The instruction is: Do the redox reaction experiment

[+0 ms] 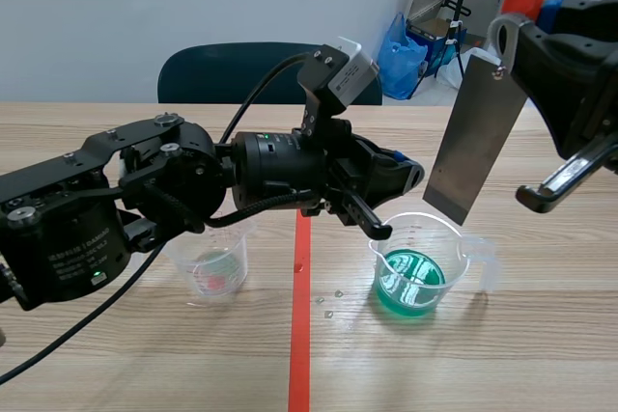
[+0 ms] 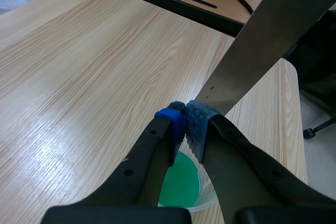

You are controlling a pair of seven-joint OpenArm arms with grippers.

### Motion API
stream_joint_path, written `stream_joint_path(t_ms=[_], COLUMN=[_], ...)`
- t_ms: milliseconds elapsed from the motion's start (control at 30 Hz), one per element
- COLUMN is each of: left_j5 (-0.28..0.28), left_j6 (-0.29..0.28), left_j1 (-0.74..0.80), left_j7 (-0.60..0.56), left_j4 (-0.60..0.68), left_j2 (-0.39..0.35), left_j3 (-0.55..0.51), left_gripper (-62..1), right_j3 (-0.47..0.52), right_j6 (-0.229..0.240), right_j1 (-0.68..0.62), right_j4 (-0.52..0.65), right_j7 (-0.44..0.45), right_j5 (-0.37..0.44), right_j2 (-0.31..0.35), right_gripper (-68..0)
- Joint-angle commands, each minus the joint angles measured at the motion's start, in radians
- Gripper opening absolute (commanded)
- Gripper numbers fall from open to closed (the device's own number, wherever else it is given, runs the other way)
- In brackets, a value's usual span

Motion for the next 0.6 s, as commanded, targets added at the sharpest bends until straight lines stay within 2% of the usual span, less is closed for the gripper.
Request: stream_joint_path(t_ms=[0, 433, 567], left_j5=[-0.007, -0.006, -0.002], left_j6=[-0.003, -0.003, -0.002], left_j1=[-0.008, -0.007, -0.002], left_j7=[-0.013, -0.014, -0.032], left_j4=[0.030, 0.030, 0.030], left_j2=[-0.003, -0.006, -0.049], left_j3=[-0.001, -0.001, -0.004], left_gripper=[-58.3, -58.3, -58.3], right_j3=[0.006, 0.006, 0.006], right_j6=[-0.007, -0.007, -0.007], right_j1=[-0.001, -0.001, -0.001], right_j4=[0.024, 0.024, 0.024], right_j7=[0.016, 0.016, 0.016], right_j5=[0.018, 0.018, 0.018], right_j2=[0.010, 0.010, 0.010], right_gripper=[-66.2, -66.2, -66.2])
